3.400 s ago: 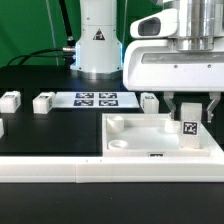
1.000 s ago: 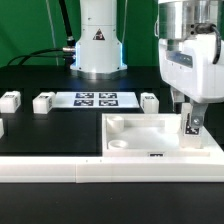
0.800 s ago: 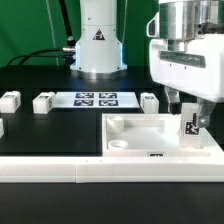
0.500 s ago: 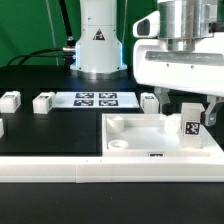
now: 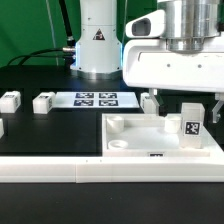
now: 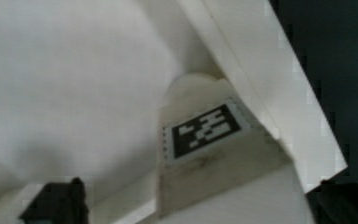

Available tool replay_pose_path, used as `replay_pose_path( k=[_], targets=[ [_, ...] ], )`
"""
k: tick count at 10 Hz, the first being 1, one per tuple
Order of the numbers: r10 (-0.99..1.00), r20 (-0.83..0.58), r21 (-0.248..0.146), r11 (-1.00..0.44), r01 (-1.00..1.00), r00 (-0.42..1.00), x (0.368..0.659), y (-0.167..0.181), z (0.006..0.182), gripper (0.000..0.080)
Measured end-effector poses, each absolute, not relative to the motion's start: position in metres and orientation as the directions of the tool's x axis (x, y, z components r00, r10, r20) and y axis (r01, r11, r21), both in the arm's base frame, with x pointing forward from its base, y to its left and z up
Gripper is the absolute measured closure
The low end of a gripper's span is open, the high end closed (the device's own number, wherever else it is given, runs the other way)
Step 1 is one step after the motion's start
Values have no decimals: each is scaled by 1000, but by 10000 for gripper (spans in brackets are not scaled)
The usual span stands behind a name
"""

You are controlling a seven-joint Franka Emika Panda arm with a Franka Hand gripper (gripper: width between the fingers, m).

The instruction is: Assemble square table

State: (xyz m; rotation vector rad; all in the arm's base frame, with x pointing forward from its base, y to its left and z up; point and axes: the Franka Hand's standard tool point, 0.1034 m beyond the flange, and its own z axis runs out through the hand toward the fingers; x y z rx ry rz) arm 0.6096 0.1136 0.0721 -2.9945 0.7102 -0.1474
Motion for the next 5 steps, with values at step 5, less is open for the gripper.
replay_pose_path(
  k=[5],
  targets=[
    [-198,103,-25,-980,-197,975,609,117,72,151]
  ],
)
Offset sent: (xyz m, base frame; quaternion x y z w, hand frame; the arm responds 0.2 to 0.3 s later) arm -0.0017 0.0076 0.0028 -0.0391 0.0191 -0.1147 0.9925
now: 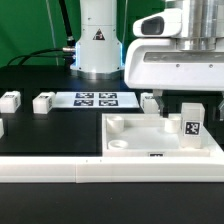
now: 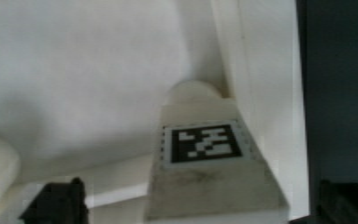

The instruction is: Assemble square table

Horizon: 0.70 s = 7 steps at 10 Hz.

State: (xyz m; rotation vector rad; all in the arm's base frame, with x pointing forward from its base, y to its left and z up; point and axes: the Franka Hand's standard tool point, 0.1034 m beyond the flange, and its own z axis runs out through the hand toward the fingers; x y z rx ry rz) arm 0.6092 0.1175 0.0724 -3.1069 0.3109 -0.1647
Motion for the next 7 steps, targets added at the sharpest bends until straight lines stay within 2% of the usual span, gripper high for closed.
replay_pose_path(
  k=[1,3,4,5,7],
  targets=[
    [-206,103,-26,-978,-205,973,609,117,72,151],
    [-207,103,-26,-978,-205,973,609,116,72,396],
    [-207,103,-26,-978,-205,973,609,116,72,396],
    [-207,103,-26,-978,-205,973,609,116,72,511],
    [-226,102,-28,-974,-224,969,609,116,72,511]
  ],
)
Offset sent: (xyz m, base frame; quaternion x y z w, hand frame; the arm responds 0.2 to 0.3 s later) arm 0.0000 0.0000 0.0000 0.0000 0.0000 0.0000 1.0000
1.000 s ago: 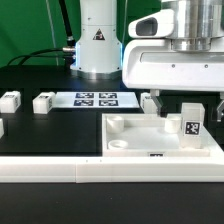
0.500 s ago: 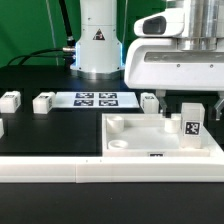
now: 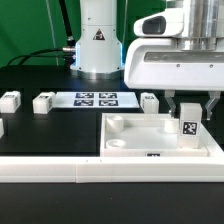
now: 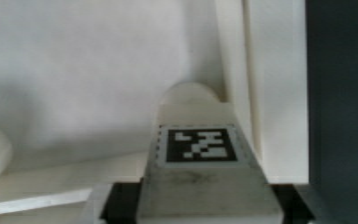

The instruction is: Assemble square table

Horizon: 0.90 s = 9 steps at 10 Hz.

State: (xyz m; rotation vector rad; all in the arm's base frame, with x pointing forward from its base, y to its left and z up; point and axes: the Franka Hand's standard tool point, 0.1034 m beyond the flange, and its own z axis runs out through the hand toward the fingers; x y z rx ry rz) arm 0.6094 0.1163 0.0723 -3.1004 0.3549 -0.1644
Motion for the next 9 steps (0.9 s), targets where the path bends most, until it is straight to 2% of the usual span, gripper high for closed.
replay_pose_path(
  k=[1,4,7,8,9],
  targets=[
    [-254,101,-34,-967,-252,962,610,116,72,511],
    [-515,100,-54,-857,-513,851,610,112,72,511],
    [-628,114,-41,-777,-628,770,609,99,72,505],
    [-630,114,-41,-775,-630,768,609,98,72,453],
    [-629,114,-41,-776,-629,769,609,99,72,317]
  ],
)
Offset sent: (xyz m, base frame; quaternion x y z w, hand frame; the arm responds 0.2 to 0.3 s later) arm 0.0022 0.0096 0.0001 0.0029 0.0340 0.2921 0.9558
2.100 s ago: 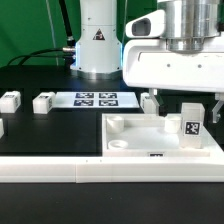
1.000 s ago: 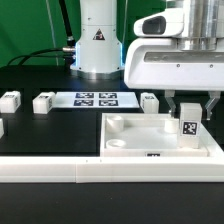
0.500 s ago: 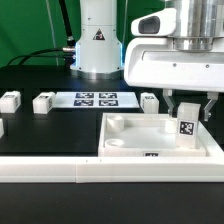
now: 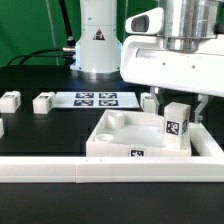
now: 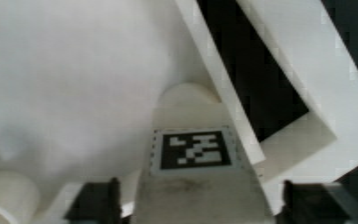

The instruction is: Assemble square table

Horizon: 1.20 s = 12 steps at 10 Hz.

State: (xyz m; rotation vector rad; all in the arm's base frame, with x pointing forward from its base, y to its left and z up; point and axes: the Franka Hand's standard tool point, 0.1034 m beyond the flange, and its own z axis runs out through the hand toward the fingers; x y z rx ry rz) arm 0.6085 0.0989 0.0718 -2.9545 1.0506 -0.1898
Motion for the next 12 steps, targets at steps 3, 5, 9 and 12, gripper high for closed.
replay_pose_path(
  k=[3,5,9,12],
  targets=[
    [-622,107,-51,-782,-621,776,603,109,84,160],
    [-517,95,-45,-856,-515,850,600,105,99,151],
    [-414,55,-36,-910,-413,908,602,89,110,151],
    [-399,56,-33,-917,-398,915,602,89,110,151]
  ],
)
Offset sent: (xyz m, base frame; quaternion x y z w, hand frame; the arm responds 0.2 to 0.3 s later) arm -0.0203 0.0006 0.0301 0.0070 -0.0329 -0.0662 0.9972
